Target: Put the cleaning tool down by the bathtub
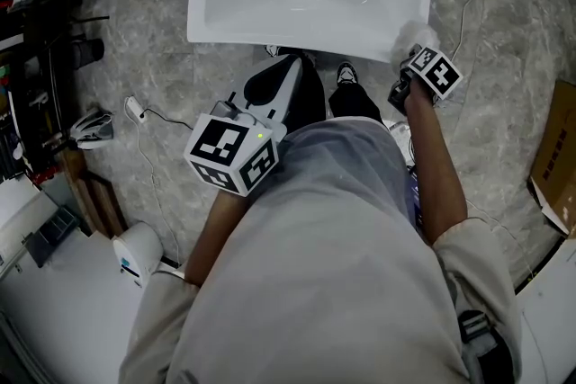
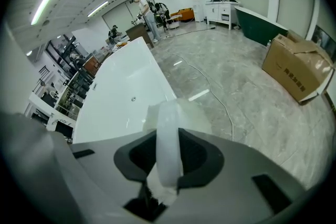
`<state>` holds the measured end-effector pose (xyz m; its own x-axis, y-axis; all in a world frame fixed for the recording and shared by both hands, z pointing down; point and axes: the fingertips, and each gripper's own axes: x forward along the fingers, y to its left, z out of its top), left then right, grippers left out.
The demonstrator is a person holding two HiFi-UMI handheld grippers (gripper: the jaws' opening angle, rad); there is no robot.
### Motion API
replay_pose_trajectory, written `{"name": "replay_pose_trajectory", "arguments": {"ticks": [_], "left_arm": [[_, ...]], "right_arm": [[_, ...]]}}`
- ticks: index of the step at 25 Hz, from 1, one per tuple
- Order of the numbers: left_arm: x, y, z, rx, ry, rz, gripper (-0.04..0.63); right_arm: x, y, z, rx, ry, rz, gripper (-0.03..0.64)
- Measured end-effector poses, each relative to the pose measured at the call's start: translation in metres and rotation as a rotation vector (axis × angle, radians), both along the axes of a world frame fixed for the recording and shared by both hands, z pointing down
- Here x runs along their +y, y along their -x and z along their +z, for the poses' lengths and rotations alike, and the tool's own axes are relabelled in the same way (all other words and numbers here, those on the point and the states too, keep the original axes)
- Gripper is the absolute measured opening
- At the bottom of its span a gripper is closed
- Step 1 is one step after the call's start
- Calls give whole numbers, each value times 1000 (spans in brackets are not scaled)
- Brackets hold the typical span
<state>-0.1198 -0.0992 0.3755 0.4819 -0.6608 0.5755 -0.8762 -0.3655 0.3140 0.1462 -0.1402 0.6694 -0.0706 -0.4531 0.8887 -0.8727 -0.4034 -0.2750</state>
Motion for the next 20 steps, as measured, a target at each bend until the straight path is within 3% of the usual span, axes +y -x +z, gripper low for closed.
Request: {"name": "replay_pose_trajectory", "arguments": {"ticks": [12, 20], "left_arm": [[0, 20, 2, -8, 10, -27, 5], [-3, 27, 6, -4, 25, -35, 5]], "right_arm": [[0, 3, 14, -39, 12, 167, 84], [-1, 18, 22, -66, 39, 172, 84]]}}
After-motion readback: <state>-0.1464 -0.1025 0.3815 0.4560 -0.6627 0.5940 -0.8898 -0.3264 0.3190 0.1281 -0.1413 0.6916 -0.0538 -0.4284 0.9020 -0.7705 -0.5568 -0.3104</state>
